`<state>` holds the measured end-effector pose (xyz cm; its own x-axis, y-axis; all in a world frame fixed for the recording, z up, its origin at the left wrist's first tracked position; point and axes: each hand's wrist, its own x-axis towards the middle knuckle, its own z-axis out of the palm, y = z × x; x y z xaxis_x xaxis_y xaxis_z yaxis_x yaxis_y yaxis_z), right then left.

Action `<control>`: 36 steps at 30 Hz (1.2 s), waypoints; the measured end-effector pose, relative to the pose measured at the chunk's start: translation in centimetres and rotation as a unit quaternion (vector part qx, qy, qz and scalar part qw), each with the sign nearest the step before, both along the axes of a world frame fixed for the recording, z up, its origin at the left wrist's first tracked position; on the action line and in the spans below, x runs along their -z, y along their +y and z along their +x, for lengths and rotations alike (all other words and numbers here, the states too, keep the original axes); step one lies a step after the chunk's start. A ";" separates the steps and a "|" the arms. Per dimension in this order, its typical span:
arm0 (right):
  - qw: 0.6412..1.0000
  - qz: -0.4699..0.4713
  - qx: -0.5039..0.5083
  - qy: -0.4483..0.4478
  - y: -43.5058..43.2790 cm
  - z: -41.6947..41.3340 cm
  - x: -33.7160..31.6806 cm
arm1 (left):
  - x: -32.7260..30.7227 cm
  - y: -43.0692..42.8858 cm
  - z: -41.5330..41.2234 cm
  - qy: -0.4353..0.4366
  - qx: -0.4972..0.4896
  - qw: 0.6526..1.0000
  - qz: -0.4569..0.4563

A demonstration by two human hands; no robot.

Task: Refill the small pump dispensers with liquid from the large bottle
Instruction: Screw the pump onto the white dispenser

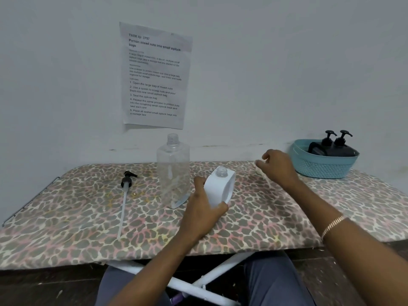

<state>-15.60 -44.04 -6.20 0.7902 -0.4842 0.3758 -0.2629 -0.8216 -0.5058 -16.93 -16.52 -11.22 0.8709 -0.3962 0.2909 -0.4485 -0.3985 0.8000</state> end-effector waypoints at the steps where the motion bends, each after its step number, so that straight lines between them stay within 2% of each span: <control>1: 0.999 -0.016 0.013 0.040 -0.8 1.1 0.0 | 0.1 0.0 0.0 0.002 0.003 1.000 -0.001; 3: 0.993 -0.031 0.031 0.106 -1.9 3.1 0.4 | 0.3 0.1 0.2 0.000 0.005 1.000 -0.003; 6: 0.987 -0.022 0.031 0.157 -2.8 5.3 1.3 | 0.4 0.2 0.4 -0.002 0.005 1.000 -0.003; 14: 0.986 0.035 0.039 0.161 -4.1 7.5 2.4 | 0.6 0.1 0.6 -0.001 0.007 1.000 -0.019; 16: 0.987 0.086 0.030 0.135 -4.0 7.5 1.7 | 0.6 0.2 0.7 -0.001 0.006 1.000 -0.019; 18: 0.981 0.178 -0.012 0.080 -3.5 6.9 0.3 | 0.6 0.2 0.7 -0.001 0.005 1.000 -0.019; 21: 0.925 0.355 -0.132 -0.034 -1.6 4.7 -2.5 | 0.7 0.2 0.5 -0.002 -0.001 1.000 -0.022; 23: 0.888 0.405 -0.199 -0.086 0.3 3.0 -4.6 | 0.6 0.2 0.5 -0.001 -0.001 1.000 -0.027; 27: 0.841 0.426 -0.287 -0.170 3.7 0.2 -7.6 | 0.7 0.3 0.5 -0.001 0.006 1.000 -0.027; 30: 0.819 0.416 -0.319 -0.232 5.6 -1.3 -8.7 | 0.9 0.4 0.4 -0.002 0.013 1.000 -0.022; 36: 0.812 0.380 -0.350 -0.272 7.6 -2.8 -9.1 | 1.0 0.4 0.4 -0.007 0.024 0.999 -0.027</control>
